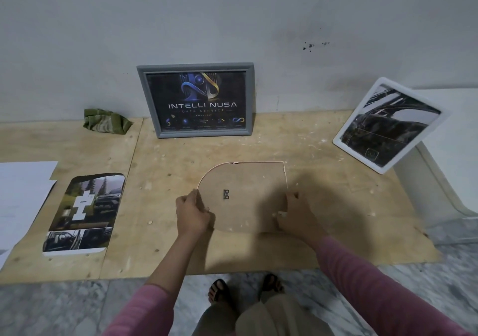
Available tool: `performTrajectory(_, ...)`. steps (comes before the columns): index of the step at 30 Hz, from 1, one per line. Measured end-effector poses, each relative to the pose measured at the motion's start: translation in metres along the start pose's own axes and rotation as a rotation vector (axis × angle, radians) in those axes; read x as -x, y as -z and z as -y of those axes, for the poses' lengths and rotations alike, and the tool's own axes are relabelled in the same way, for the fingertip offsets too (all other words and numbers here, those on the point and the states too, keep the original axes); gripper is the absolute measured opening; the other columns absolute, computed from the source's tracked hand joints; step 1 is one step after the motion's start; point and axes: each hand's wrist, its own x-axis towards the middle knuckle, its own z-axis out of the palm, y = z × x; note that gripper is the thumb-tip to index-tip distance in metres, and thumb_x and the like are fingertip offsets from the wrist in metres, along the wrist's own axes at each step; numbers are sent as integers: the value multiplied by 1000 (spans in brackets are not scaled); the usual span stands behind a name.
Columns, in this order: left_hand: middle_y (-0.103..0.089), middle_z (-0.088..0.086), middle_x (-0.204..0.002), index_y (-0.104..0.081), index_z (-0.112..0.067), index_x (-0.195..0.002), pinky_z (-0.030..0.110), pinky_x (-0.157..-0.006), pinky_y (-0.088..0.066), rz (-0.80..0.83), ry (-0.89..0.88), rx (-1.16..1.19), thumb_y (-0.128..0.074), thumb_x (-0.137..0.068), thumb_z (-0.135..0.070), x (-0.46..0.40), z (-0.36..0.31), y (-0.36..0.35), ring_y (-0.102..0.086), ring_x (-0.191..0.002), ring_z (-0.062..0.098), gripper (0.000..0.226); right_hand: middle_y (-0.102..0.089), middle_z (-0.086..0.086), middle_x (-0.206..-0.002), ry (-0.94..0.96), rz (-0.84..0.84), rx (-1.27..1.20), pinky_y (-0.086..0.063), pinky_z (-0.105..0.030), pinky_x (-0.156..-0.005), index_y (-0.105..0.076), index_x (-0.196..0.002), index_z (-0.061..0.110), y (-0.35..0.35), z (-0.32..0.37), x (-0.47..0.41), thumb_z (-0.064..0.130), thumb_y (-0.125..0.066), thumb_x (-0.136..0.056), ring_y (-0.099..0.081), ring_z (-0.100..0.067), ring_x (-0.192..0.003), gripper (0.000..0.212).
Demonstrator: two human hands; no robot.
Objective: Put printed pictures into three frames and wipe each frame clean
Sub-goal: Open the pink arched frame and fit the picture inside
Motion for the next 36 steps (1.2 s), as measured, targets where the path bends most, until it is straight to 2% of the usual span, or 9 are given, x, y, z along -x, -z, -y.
performTrajectory(2, -57, 20, -99, -61, -8, -88, 26, -71, -36, -23, 60, 27, -67, -77, -5, -1, -3, 2, -56, -95, 32, 13, -38, -21, -129, -47, 14, -48, -44, -42, -96, -38, -133, 2, 0, -2, -1, 27, -67, -79, -49, -39, -112, 66)
performTrajectory(4, -61, 13, -78, -56, -8, -72, 27, -64, -34, -9, 95, 52, -71, -78, -11, -5, -3, 2, -58, -81, 30, 16, -43, -17, -125, -142, 39, -96, -45, -39, -94, -44, -129, 5, 1, -2, -1, 30, -65, -79, -51, -36, -111, 60)
performTrajectory(9, -65, 15, -74, -65, -2, -76, 46, -73, -56, 149, 316, 430, -62, -76, 0, -20, 2, 1, -60, -66, 26, 4, -69, -11, -102, -293, -18, -375, -52, -30, -78, -68, -104, 7, 0, -1, -9, 26, -71, -76, -65, -26, -93, 34)
performTrajectory(14, -68, 5, -70, -64, -4, -91, 22, -59, -53, 265, 373, 727, -49, -87, 14, -21, -10, 1, -61, -70, 15, 24, -69, -14, -100, -464, 91, -938, -52, -36, -73, -62, -109, 4, -4, 5, -10, 2, -61, -84, -65, -25, -83, 26)
performTrajectory(20, -67, 9, -89, -53, -11, -104, 27, -64, -47, 323, 435, 868, -57, -91, 0, -33, -9, -6, -66, -82, 19, 18, -68, -4, -93, -554, 189, -1048, -42, -28, -61, -58, -106, 12, -6, 18, -8, 4, -53, -89, -64, -14, -75, 20)
performTrajectory(25, -59, 11, -65, -63, -6, -77, 18, -43, -42, 223, 459, 692, -62, -87, -4, -43, -16, -17, -58, -49, 17, 10, -62, 0, -83, -595, 140, -1001, -42, -28, -60, -56, -82, 15, -6, 25, -11, 11, -59, -89, -56, -12, -70, 9)
performTrajectory(27, -54, 9, -62, -61, -8, -66, 22, -51, -42, 96, 412, 559, -65, -81, -12, -51, -19, -16, -54, -61, 19, 17, -58, -1, -74, -601, 103, -991, -40, -26, -56, -56, -78, 15, -5, 27, -14, 10, -60, -87, -52, -12, -62, 11)
performTrajectory(31, -57, 6, -100, -58, -5, -101, 31, -85, -45, -8, 278, 323, -64, -78, -15, -69, -36, -4, -55, -93, 24, 26, -56, -6, -67, -596, 6, -1003, -36, -25, -53, -57, -70, 14, -2, 27, -20, 7, -62, -83, -50, -16, -58, 16)
performTrajectory(36, -54, 5, -104, -54, -6, -116, 30, -81, -42, 71, 93, 89, -60, -85, -20, -96, -64, -2, -55, -101, 29, 34, -58, -8, -72, -598, -65, -1010, -41, -26, -54, -58, -69, 13, 3, 32, -30, 6, -61, -82, -50, -17, -61, 15)
